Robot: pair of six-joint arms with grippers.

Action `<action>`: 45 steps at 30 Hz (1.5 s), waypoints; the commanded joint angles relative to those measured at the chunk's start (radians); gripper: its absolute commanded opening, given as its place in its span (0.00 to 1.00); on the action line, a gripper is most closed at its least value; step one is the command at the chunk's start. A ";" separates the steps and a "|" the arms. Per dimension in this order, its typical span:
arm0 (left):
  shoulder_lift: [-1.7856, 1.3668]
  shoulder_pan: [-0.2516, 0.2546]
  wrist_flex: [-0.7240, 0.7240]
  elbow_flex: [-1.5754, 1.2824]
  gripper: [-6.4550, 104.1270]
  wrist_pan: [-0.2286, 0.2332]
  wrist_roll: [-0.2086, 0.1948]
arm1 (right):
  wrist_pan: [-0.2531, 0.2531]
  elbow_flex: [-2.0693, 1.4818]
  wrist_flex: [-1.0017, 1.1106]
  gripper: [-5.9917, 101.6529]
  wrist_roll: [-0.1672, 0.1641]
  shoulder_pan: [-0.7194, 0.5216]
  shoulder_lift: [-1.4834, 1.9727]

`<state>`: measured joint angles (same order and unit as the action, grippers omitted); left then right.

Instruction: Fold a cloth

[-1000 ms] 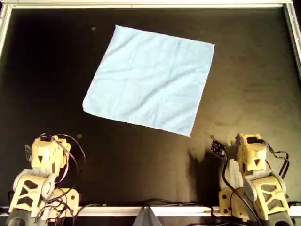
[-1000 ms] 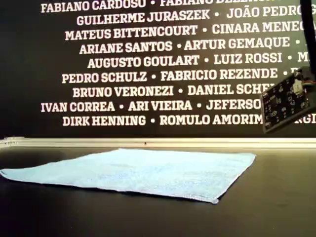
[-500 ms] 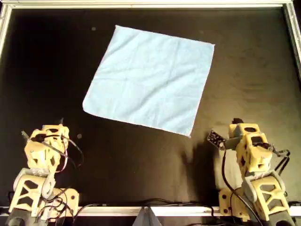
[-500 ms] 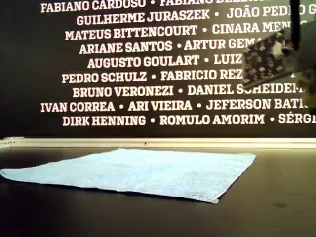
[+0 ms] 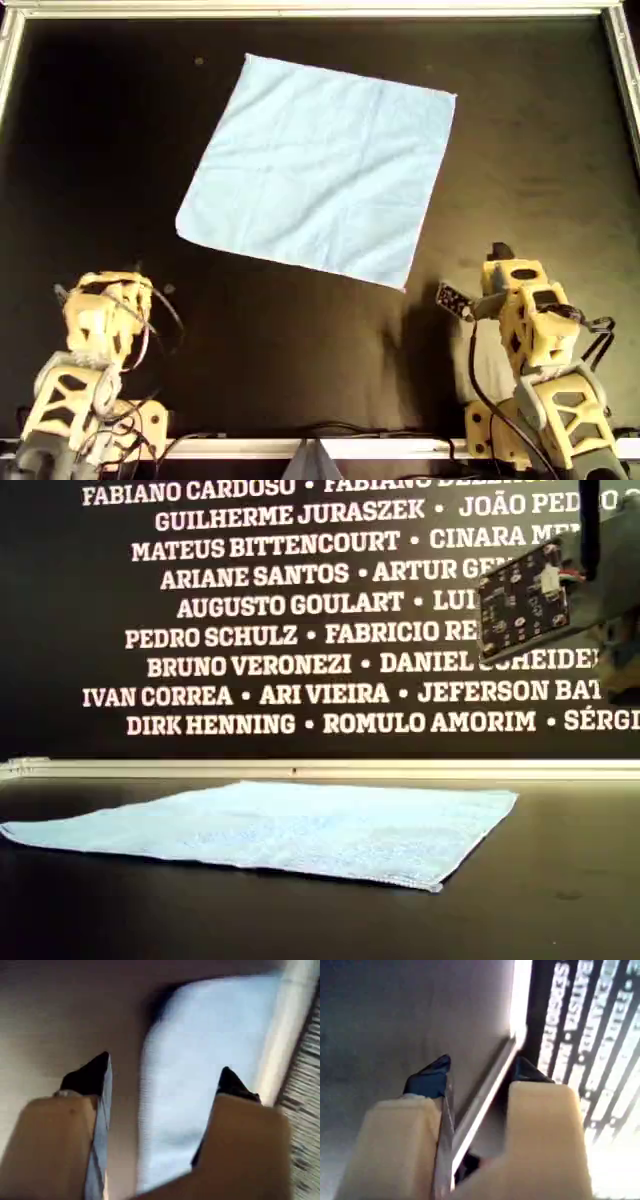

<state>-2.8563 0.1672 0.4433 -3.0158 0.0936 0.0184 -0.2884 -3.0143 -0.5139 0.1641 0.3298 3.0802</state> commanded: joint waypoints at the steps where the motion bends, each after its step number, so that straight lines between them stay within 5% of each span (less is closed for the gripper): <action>1: 0.121 0.021 -0.023 0.155 0.74 -0.006 -0.011 | 0.081 0.011 0.044 0.51 -0.012 0.003 0.031; 8: 0.558 0.021 -0.023 0.459 0.74 -0.005 -0.012 | 0.272 0.014 0.023 0.51 -0.018 0.005 0.017; 15: 0.759 0.023 -0.023 0.591 0.85 -0.006 -0.011 | 0.287 0.179 0.023 0.51 -0.080 -0.005 -0.327; 24: 0.824 0.103 -0.044 0.607 0.89 -0.005 -0.011 | 0.296 0.558 0.023 0.52 -0.020 0.017 -0.992; 29: 0.827 0.101 -0.046 0.643 0.89 -0.003 -0.009 | 0.423 0.597 0.023 0.56 0.031 0.074 -1.127; 32: 0.828 0.095 -0.046 0.655 0.89 -0.003 -0.005 | 0.468 0.617 0.023 0.63 0.032 0.074 -1.137; 45: 1.256 0.089 -0.048 0.916 0.89 -0.002 -0.012 | 0.469 0.690 0.023 0.67 0.064 0.077 -1.289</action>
<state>-1.6230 0.2485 0.4080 -2.1675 0.0936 0.0077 0.1657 -2.4406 -0.5123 0.2132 0.4004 1.8254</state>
